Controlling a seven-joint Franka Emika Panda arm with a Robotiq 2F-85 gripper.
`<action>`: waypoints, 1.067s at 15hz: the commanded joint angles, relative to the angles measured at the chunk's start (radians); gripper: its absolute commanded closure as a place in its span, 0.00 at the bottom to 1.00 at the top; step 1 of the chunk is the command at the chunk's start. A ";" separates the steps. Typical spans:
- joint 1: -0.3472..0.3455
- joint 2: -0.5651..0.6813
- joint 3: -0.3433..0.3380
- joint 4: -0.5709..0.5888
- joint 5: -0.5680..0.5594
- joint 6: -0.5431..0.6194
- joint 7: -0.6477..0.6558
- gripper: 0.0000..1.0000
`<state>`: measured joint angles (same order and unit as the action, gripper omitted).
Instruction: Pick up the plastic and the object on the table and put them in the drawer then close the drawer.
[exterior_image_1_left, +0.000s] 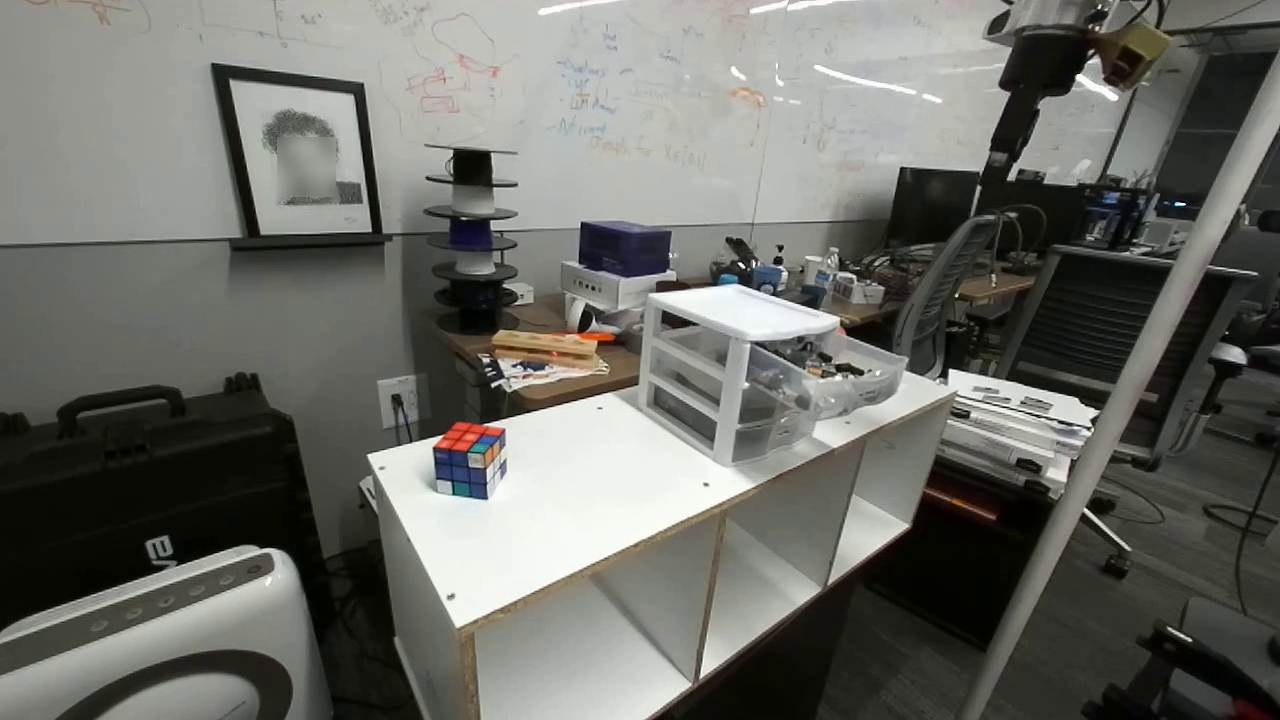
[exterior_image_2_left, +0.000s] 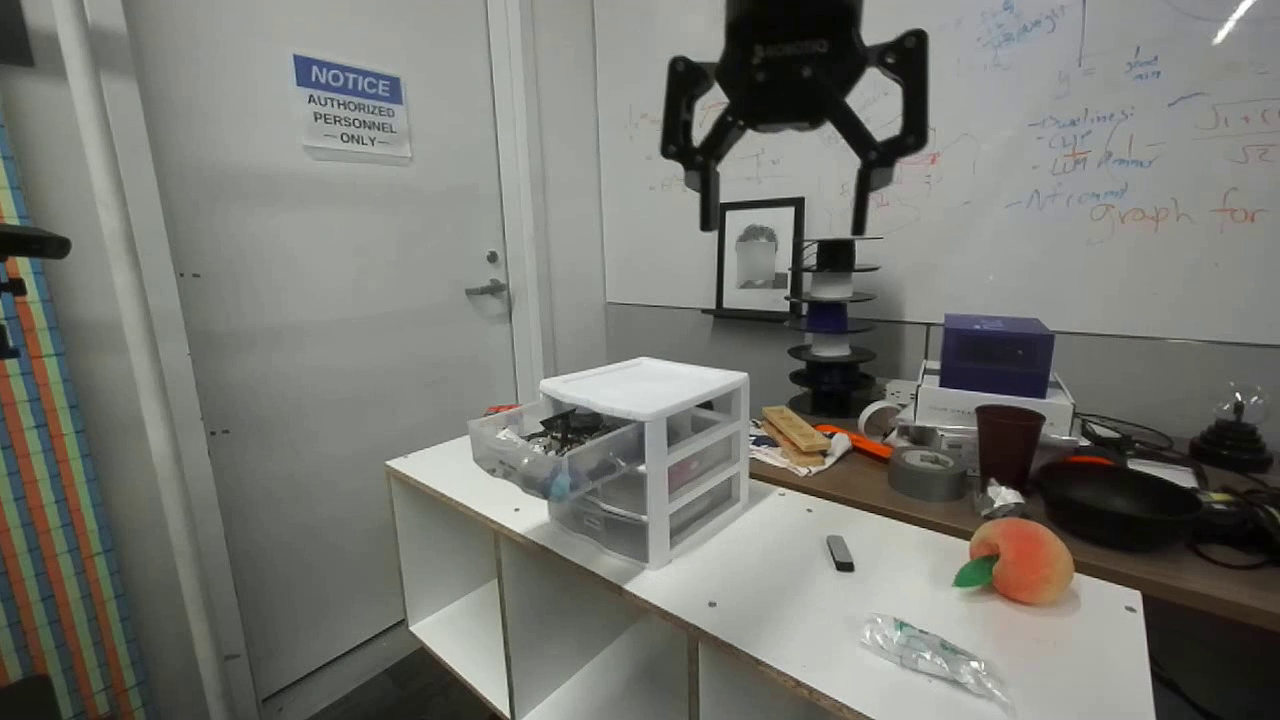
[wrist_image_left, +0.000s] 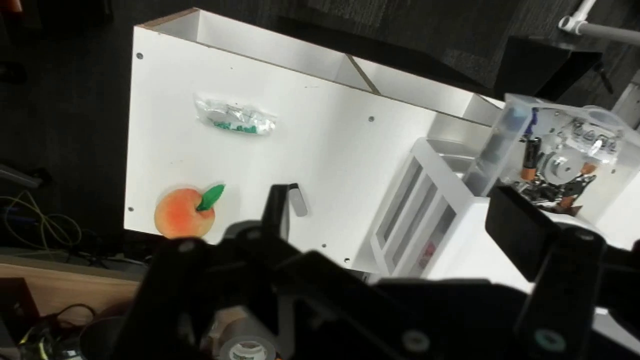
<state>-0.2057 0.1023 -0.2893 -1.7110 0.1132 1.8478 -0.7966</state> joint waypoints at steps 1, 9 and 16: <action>-0.083 0.223 0.022 0.210 0.033 -0.042 -0.099 0.00; -0.182 0.486 0.078 0.294 -0.171 0.040 -0.251 0.00; -0.147 0.610 0.167 0.276 -0.194 0.231 -0.243 0.00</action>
<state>-0.3738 0.6445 -0.1527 -1.5006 -0.0547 2.0501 -1.0435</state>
